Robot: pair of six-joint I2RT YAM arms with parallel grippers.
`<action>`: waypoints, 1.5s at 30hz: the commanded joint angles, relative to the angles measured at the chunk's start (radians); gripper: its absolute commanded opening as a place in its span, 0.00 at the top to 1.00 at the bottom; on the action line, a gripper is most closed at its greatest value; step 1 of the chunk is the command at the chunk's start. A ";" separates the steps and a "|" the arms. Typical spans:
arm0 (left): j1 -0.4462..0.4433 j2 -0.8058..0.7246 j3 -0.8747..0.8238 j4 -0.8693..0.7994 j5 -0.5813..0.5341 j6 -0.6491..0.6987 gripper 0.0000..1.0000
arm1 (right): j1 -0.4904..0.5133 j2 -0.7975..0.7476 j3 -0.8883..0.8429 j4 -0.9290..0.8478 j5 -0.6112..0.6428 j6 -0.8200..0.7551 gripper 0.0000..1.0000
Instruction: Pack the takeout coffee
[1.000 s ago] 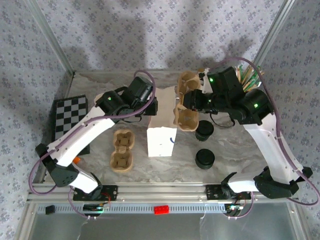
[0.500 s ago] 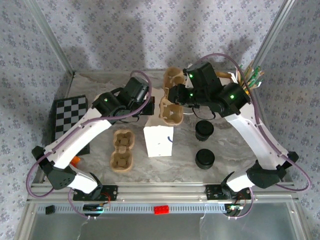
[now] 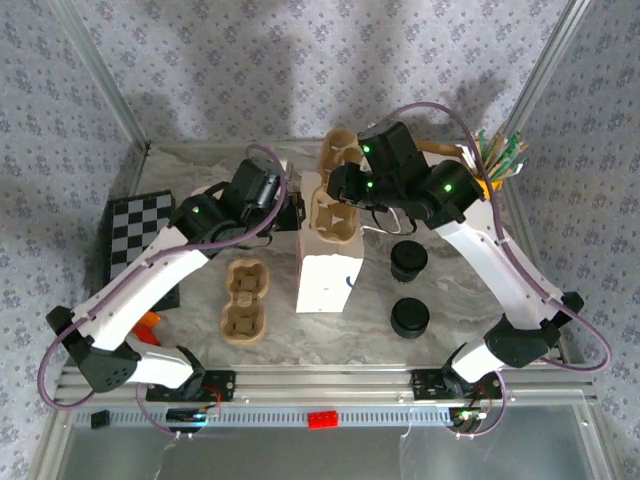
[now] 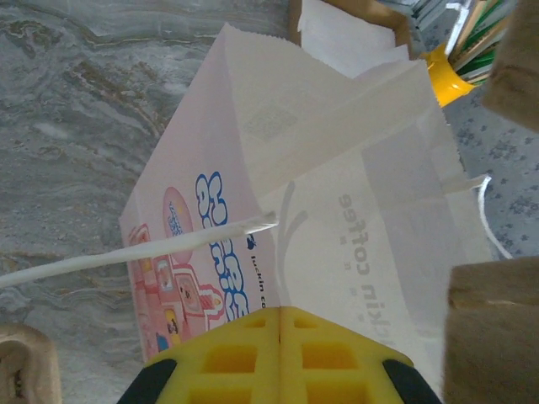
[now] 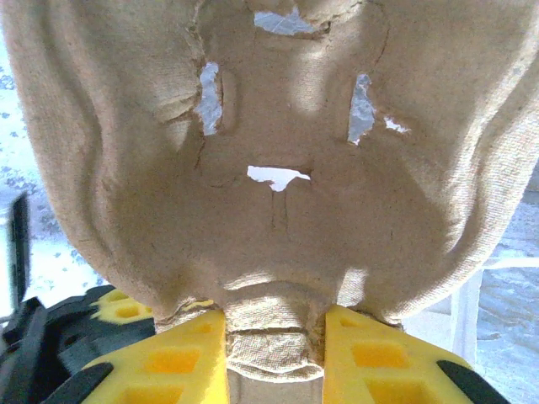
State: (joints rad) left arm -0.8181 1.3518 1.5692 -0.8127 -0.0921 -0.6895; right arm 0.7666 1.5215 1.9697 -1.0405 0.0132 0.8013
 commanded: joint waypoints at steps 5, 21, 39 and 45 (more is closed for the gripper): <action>0.007 -0.025 -0.010 0.061 0.040 -0.018 1.00 | 0.028 0.010 -0.031 -0.055 0.126 0.016 0.72; 0.007 -0.052 -0.057 0.167 0.066 -0.100 1.00 | 0.097 0.024 -0.039 -0.064 0.236 0.049 0.73; 0.008 -0.083 -0.097 0.188 0.006 -0.130 1.00 | 0.141 -0.005 -0.140 -0.050 0.252 0.118 0.75; 0.013 -0.089 -0.097 0.171 -0.016 -0.116 1.00 | 0.143 0.001 -0.148 -0.092 0.226 0.106 0.75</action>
State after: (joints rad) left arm -0.8131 1.2915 1.4673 -0.6498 -0.0803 -0.8131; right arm 0.9058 1.5318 1.8256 -1.0744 0.2390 0.9016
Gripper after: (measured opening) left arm 0.048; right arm 0.258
